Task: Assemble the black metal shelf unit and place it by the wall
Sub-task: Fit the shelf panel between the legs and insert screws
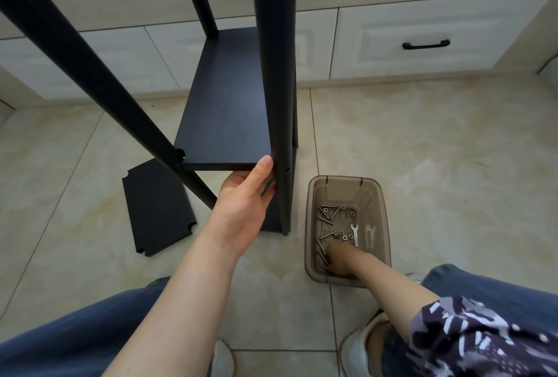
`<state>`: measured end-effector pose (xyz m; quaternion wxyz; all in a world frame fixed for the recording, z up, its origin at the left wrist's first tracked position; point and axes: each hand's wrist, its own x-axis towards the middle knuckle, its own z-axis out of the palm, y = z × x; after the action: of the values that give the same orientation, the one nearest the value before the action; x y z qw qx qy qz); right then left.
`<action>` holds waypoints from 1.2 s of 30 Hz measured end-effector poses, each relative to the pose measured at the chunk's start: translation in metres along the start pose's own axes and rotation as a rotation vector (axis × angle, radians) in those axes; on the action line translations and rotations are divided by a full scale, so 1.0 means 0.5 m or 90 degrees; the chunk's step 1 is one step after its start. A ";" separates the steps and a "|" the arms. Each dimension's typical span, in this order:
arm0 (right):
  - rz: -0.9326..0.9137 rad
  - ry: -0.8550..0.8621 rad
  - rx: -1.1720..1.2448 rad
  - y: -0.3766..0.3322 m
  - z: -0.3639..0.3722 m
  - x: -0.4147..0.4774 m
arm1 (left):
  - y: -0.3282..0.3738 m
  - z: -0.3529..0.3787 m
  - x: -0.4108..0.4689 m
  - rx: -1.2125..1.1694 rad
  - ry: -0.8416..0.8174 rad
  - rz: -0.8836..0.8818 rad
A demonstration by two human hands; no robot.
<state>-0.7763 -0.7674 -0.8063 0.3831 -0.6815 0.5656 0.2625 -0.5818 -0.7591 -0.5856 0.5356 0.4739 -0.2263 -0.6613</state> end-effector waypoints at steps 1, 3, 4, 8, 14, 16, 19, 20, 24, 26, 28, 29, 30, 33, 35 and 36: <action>0.006 -0.012 0.000 -0.003 -0.004 -0.006 | 0.000 0.000 0.001 -0.002 0.000 0.001; 0.014 -0.040 -0.002 -0.008 -0.009 -0.016 | -0.002 -0.001 0.001 -0.004 0.001 0.001; 0.020 -0.053 0.003 -0.009 -0.013 -0.020 | -0.002 0.000 0.001 -0.006 0.001 0.002; 0.017 -0.070 0.042 -0.025 -0.064 -0.063 | 0.000 0.005 -0.003 -0.015 0.006 0.004; 0.026 -0.015 0.386 -0.029 -0.133 -0.133 | 0.007 0.006 -0.013 -0.016 0.009 0.009; 0.010 -0.061 0.590 -0.024 -0.131 -0.167 | 0.008 0.005 -0.018 -0.017 0.012 0.010; 0.000 -0.052 0.784 -0.019 -0.116 -0.202 | 0.009 0.006 -0.023 -0.021 0.012 0.012; -0.009 -0.023 0.816 -0.026 -0.116 -0.216 | 0.009 0.006 -0.023 -0.021 0.010 0.014; -0.099 0.150 0.933 -0.093 -0.144 -0.291 | 0.006 0.005 -0.024 -0.017 -0.002 0.027; -0.166 0.242 0.936 -0.136 -0.166 -0.333 | 0.006 0.006 -0.024 -0.028 -0.004 0.025; -0.212 0.343 0.898 -0.170 -0.182 -0.368 | 0.007 0.006 -0.026 -0.042 0.001 0.017; -0.228 0.386 0.883 -0.181 -0.188 -0.381 | 0.007 0.005 -0.026 -0.039 0.002 0.016; -0.238 0.414 0.879 -0.190 -0.194 -0.393 | 0.007 0.004 -0.025 -0.030 0.002 0.017; -0.246 0.442 0.891 -0.206 -0.205 -0.414 | 0.004 -0.005 -0.025 -0.004 -0.010 0.018; -0.245 0.454 0.886 -0.213 -0.212 -0.421 | 0.002 -0.009 -0.026 -0.004 -0.020 0.017; -0.246 0.456 0.884 -0.217 -0.215 -0.424 | 0.001 -0.011 -0.027 -0.004 -0.022 0.017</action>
<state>-0.7263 -0.7273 -0.5533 0.5532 -0.4166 0.5602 -0.4546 -0.5770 -0.7458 -0.5828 0.5422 0.4573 -0.2398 -0.6629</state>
